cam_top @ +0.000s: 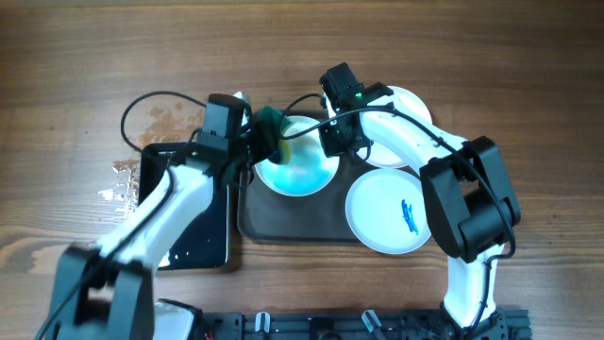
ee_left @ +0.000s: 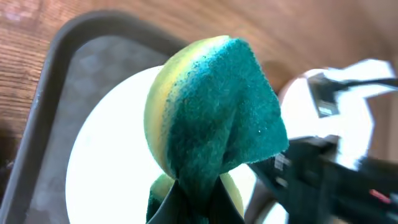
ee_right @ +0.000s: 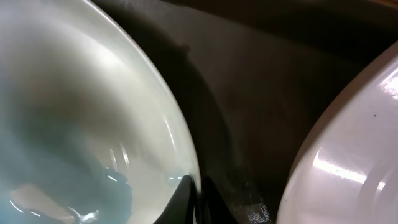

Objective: Clean dirty plates on tray and stack at the side

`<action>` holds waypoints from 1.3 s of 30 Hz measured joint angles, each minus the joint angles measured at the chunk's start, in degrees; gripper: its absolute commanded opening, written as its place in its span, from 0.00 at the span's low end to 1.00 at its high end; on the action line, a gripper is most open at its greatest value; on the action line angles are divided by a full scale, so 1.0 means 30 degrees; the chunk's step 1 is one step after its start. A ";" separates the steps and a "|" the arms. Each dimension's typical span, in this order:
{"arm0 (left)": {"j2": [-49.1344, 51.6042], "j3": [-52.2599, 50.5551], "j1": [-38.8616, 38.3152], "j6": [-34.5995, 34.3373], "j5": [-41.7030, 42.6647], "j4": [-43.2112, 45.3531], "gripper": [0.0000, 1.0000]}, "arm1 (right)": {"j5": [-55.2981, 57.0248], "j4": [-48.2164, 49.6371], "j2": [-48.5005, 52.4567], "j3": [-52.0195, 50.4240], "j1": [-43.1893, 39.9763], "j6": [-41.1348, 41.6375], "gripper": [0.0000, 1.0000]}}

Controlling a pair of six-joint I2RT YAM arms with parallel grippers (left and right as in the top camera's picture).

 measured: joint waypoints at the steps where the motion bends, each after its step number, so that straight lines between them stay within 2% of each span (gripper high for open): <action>1: -0.0714 0.0000 -0.0109 0.0029 -0.0175 -0.0415 0.04 | -0.0015 0.0015 0.0000 0.0000 0.0000 -0.0087 0.04; 4: -0.2543 0.0000 -0.0160 0.0080 -0.2565 -0.3111 0.04 | -0.0073 0.0102 0.0000 0.0000 0.0000 -0.0160 0.04; 9: -0.5085 0.0015 -0.0153 0.0073 -0.8335 -0.7934 0.04 | -0.0073 0.0262 0.0000 0.0000 0.0000 -0.0219 0.04; 12: -0.6047 0.0066 -0.0138 0.0073 -1.0907 -0.9486 0.04 | -0.0073 0.0364 0.0000 0.0000 0.0000 -0.0350 0.04; 15: -0.6659 0.0087 0.0423 -0.0015 -1.2189 -1.0222 0.04 | -0.0066 0.0627 -0.0073 0.0000 0.0000 -0.0692 0.04; 25: -0.6732 0.0124 0.7424 -0.0678 -1.3070 -1.2065 0.04 | 0.0627 0.1559 -0.4248 -0.0015 0.0474 -0.2033 0.04; 34: -0.6732 0.0124 0.9063 -0.0678 -1.2888 -1.2233 0.04 | 0.1020 0.2667 -0.4284 0.0007 0.3534 -0.2455 0.04; 39: -0.6739 0.0124 1.0455 -0.0678 -1.2699 -1.2145 0.04 | 0.1100 0.2987 -0.4284 0.1632 0.4539 -0.2557 0.04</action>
